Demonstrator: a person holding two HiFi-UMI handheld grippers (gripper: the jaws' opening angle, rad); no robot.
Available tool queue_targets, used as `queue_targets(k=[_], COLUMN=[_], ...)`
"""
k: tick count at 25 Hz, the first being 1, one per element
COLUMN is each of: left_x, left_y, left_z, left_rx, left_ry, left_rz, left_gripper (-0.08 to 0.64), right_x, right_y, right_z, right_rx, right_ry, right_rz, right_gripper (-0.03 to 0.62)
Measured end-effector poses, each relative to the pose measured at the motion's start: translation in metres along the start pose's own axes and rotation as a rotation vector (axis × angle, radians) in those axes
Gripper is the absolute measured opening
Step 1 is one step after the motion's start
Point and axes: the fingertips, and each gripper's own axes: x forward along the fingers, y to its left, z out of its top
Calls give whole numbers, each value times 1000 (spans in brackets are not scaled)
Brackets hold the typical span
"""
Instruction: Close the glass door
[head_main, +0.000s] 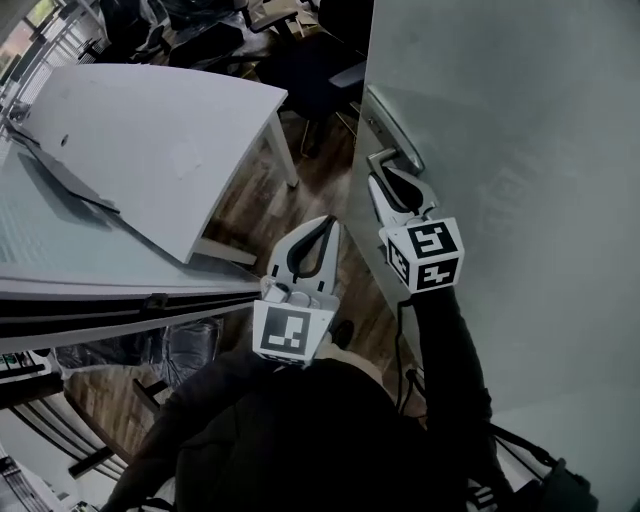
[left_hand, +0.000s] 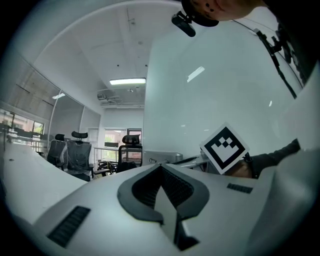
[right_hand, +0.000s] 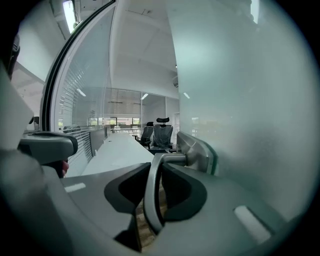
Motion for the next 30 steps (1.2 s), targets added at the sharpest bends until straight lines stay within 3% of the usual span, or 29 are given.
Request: queue_targets(k=[5, 22, 30], left_x=[-36, -150, -190], left_y=[12, 47, 51], left_z=[1, 5, 7], left_rx=[25, 44, 55], left_ry=[-22, -59, -60], left_rz=[48, 24, 54], left_gripper=[-3, -3, -3], right_x=[1, -20, -37], right_y=[47, 193, 254], right_z=[-2, -13, -20], right_rx=[-14, -49, -68], right_ry=[0, -16, -9], right_rz=[64, 250, 315], right_gripper=[71, 71, 69])
